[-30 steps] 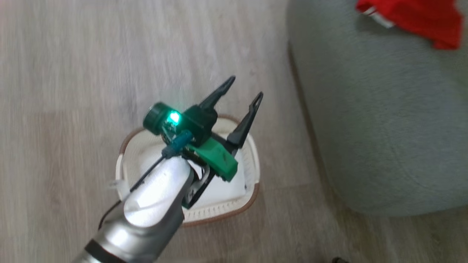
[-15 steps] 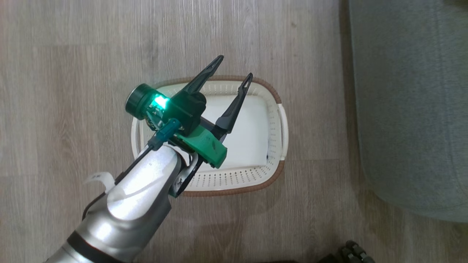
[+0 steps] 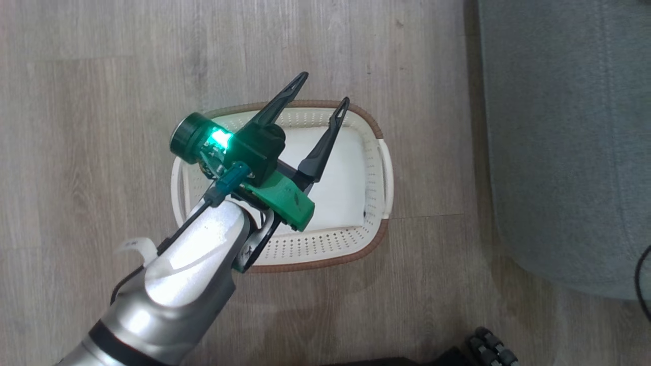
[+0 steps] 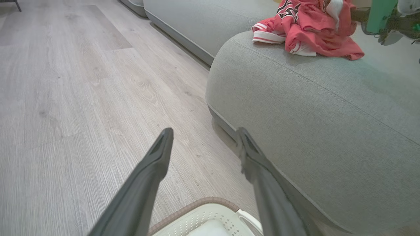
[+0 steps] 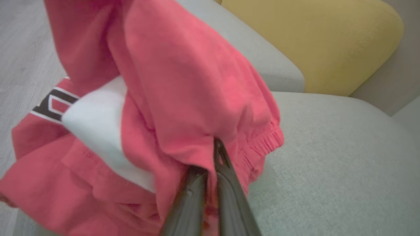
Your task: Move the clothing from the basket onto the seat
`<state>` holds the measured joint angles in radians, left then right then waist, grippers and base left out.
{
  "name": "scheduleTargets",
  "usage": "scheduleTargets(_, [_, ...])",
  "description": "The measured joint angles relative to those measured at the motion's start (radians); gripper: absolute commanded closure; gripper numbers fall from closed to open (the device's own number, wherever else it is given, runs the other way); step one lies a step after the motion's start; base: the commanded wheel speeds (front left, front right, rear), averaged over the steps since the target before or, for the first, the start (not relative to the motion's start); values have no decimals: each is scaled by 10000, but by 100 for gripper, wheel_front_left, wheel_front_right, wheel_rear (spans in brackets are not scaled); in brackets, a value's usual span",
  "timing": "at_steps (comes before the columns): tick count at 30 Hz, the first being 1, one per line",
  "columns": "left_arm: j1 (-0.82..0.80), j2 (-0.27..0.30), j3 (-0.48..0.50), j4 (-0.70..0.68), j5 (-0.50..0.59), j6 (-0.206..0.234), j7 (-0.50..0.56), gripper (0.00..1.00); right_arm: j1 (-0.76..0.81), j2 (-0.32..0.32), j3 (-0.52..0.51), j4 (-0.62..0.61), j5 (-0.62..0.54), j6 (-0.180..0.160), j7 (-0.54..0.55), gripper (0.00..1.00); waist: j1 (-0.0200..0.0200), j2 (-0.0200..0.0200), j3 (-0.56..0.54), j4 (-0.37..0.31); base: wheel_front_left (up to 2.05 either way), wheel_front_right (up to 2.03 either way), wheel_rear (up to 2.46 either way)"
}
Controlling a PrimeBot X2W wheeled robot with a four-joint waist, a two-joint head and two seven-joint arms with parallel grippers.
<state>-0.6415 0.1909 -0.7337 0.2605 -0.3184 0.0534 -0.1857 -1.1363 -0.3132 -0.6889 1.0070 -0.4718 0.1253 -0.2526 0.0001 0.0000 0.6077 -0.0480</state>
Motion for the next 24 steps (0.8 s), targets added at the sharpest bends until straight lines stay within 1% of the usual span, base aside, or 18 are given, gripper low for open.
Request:
scheduleTargets(5, [10,92,13,-8,-10,15,6,0,0,123,489,276,278,0,0,0,0,0,-183,-251,0,0,0])
scheduleTargets(7, [24,130,31,-10,-19,90,4,0,11,180,711,370,476,0,2,0,0,0,-282,-378,0,0,0])
scheduleTargets(12, [175,119,35,6,-245,104,-48,0,358,232,1668,353,1112,0,0,0,0,0,-719,-595,0,0,0])
scheduleTargets(13, [175,119,35,6,-245,104,-48,0,358,232,1668,353,1112,0,0,0,0,0,-719,-595,0,0,0])
scheduleTargets(18, [555,46,194,128,-573,190,-272,0,1106,249,2658,307,2080,0,2,0,0,0,-1340,-725,0,0,0])
scheduleTargets(24, [1149,-46,499,384,-907,433,-499,0,1658,228,3914,-29,3200,0,2,0,0,1,-2248,-745,0,0,0])
